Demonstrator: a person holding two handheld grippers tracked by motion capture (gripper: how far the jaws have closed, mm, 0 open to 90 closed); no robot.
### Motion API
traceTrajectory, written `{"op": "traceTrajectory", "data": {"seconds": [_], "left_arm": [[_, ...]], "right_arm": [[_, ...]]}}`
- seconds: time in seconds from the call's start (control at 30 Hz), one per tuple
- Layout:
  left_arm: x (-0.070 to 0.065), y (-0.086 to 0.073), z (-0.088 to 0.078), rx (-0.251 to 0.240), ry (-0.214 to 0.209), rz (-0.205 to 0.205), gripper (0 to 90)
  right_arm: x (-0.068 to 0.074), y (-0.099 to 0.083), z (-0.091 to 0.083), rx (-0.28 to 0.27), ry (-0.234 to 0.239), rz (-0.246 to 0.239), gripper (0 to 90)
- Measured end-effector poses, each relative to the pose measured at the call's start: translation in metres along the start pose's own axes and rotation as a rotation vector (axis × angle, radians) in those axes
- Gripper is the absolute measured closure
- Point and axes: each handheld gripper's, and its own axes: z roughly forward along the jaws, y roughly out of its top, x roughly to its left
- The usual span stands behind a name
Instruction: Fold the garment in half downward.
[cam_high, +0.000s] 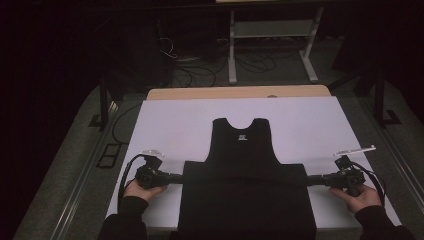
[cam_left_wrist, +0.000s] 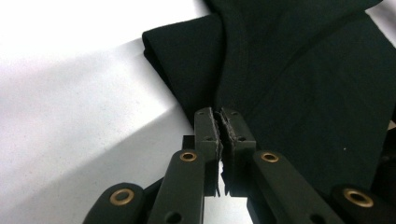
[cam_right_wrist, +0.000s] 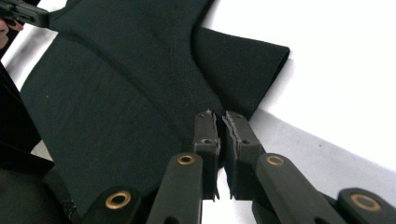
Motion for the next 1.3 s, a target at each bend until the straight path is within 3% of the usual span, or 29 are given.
{"op": "traceTrajectory", "data": {"seconds": [0.17, 0.27, 0.5, 0.63, 0.8, 0.93, 1.13, 1.3], "left_arm": [[0.0, 0.0, 0.002, 0.008, 0.014, 0.021, 82.9], [0.001, 0.0, 0.001, 0.001, 0.018, 0.013, 81.5], [0.001, -0.001, 0.001, -0.012, 0.006, 0.026, 72.4], [0.001, 0.0, 0.001, -0.016, -0.001, 0.032, 64.5], [0.002, 0.0, -0.001, -0.018, 0.0, 0.021, 57.8], [0.001, 0.002, -0.003, -0.045, 0.017, 0.026, 47.2], [-0.004, 0.006, -0.007, -0.083, 0.067, 0.074, 34.5], [-0.005, 0.009, -0.006, -0.093, 0.061, 0.096, 27.6]], "right_arm": [[0.001, 0.001, 0.002, 0.004, -0.004, -0.013, 82.2], [0.001, 0.001, 0.003, 0.005, -0.002, -0.018, 81.2], [0.005, 0.002, 0.001, -0.004, -0.045, -0.051, 62.5], [0.009, 0.002, 0.002, 0.004, -0.081, -0.088, 58.2], [0.011, 0.002, 0.0, -0.014, -0.086, -0.104, 52.5], [0.012, 0.003, -0.003, -0.041, -0.113, -0.118, 39.1], [0.013, 0.006, -0.008, -0.093, -0.144, -0.111, 18.3], [0.011, 0.008, -0.012, -0.124, -0.152, -0.132, 10.0]]}}
